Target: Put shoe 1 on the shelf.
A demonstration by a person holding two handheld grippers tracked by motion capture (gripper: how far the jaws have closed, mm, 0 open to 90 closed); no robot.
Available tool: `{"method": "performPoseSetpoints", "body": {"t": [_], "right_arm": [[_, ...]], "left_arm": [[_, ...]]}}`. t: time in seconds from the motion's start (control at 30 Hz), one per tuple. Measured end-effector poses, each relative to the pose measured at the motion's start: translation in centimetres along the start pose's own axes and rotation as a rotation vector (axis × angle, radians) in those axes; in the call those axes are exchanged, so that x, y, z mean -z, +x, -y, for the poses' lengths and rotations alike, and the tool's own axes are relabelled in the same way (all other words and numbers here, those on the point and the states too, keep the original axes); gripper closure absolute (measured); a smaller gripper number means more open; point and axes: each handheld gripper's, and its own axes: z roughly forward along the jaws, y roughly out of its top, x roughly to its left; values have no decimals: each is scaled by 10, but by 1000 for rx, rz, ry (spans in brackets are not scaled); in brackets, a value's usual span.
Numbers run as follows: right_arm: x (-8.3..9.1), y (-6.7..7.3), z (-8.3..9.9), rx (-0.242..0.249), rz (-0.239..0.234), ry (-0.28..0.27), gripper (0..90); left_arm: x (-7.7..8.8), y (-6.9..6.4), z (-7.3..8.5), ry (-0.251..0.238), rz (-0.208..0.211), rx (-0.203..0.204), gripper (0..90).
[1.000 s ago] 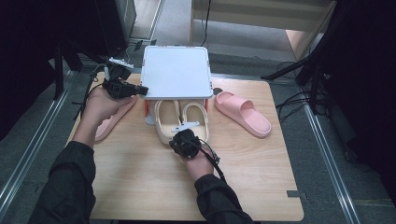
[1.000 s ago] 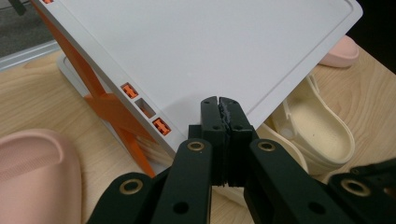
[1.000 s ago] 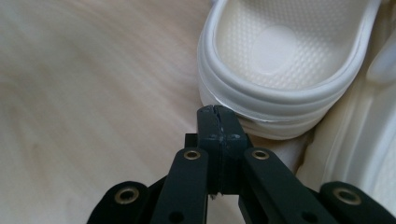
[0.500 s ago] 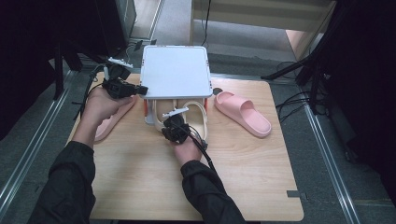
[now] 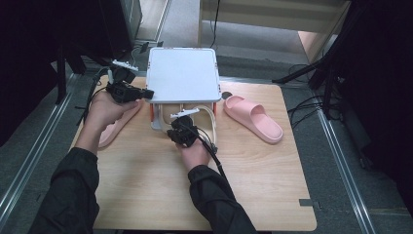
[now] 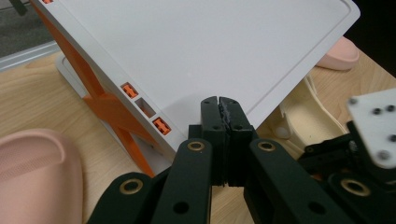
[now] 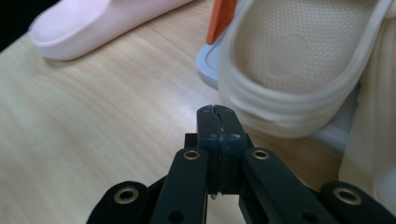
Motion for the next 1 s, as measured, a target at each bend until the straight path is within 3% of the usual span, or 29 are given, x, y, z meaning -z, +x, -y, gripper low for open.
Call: {"method": "performPoseSetpoints", "body": {"t": [0.17, 0.43, 0.77, 0.9, 1.0], "right_arm": [[19, 3, 10, 28, -23, -2, 900], [55, -2, 33, 21, -60, -8, 900], [86, -16, 65, 22, -39, 21, 900], [94, -23, 76, -3, -34, 22, 900], [98, -26, 83, 7, -19, 38, 900]], "left_arm": [[0, 0, 0, -3, -4, 1, 894], [0, 1, 1, -7, 2, 7, 894], [0, 2, 1, -10, 7, 14, 893], [0, 2, 2, -12, 7, 17, 894], [0, 1, 2, -12, 7, 17, 894]]}}
